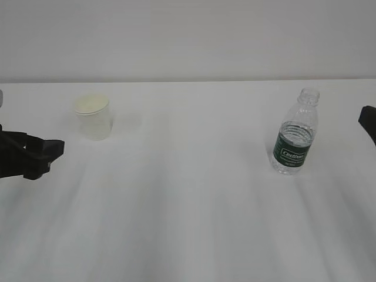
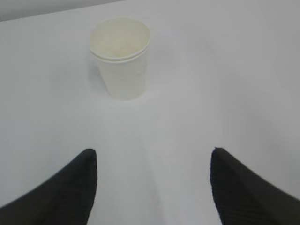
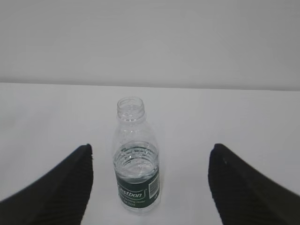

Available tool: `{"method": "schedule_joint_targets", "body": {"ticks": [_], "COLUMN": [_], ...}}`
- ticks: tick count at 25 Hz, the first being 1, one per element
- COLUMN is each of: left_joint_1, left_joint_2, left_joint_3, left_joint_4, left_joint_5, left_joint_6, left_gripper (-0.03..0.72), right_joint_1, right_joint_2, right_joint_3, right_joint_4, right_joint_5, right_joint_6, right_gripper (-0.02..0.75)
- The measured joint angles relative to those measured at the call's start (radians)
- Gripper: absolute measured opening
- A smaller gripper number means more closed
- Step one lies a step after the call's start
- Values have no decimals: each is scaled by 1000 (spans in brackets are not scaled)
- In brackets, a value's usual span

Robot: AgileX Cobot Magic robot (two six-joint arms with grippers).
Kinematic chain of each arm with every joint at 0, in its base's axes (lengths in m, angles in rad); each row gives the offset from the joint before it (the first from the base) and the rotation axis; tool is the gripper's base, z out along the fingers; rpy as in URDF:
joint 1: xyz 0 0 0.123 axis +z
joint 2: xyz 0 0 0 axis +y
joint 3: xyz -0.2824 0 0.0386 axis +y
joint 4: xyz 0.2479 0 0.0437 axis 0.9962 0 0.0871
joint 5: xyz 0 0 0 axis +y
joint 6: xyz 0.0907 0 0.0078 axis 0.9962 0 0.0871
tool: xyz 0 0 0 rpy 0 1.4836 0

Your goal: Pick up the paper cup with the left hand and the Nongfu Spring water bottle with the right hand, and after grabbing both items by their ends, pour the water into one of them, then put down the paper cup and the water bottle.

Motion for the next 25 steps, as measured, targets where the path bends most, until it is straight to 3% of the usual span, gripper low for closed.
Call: {"method": "schedule_joint_targets", "body": {"ticks": [6, 11, 16, 25], "left_joint_1": [-2, -4, -4, -4], "left_joint_2": [37, 37, 37, 101], "left_joint_3": [24, 233, 428, 446], "left_joint_4": [4, 88, 152, 225], "left_joint_5": [-114, -415, -752, -837], "left_joint_6": [0, -107, -136, -112], "left_gripper": [539, 539, 539, 539], "right_joint_1": [0, 0, 0, 0], "right_joint_2": [62, 140, 209, 355], "right_joint_3": [29, 86, 114, 230], "right_joint_4": [-45, -71, -132, -245], "right_joint_5": [-27, -148, -254, -627], "right_joint_6": [42, 81, 96, 100], "right_gripper": [574, 574, 574, 574]}}
